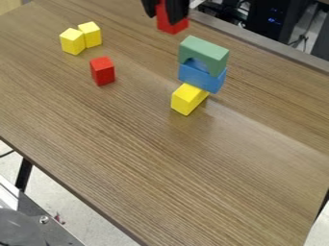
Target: Put the red cube on top of the green arch
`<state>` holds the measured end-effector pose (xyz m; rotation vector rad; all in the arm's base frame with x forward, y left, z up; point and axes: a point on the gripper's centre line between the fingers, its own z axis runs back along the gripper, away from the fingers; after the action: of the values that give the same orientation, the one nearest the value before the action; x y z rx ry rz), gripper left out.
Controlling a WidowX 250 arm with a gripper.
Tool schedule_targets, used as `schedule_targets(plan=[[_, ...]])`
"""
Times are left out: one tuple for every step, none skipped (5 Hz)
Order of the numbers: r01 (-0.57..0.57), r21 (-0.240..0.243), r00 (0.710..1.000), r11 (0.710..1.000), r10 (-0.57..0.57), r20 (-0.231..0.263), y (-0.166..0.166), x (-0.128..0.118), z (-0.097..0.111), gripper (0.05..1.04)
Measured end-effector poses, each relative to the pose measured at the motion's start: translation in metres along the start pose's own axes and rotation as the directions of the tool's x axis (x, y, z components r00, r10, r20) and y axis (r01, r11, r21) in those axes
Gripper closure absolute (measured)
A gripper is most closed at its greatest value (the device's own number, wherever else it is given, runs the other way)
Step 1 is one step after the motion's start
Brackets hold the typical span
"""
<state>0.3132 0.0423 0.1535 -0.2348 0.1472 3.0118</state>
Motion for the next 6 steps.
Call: schedule_targets(plan=[[0.003,-0.007,1.000,1.000,-0.003,-0.005,0.0057,-0.0018,-0.0042,0.524],[-0.020,-0.015,1.000,1.000,0.020,0.000,0.0087,-0.0021,-0.0044,0.525],[-0.043,-0.016,0.999,0.999,0.043,-0.001,0.0090,-0.0039,-0.0017,0.524],[-0.057,-0.011,0.998,0.998,0.057,0.016,0.0085,-0.0040,-0.0068,0.525],[-0.063,-0.013,0.998,0.998,0.063,0.006,0.0085,-0.0061,-0.0058,0.524],[-0.060,-0.015,0.998,0.998,0.060,0.015,0.0091,-0.0082,-0.0110,0.524]])
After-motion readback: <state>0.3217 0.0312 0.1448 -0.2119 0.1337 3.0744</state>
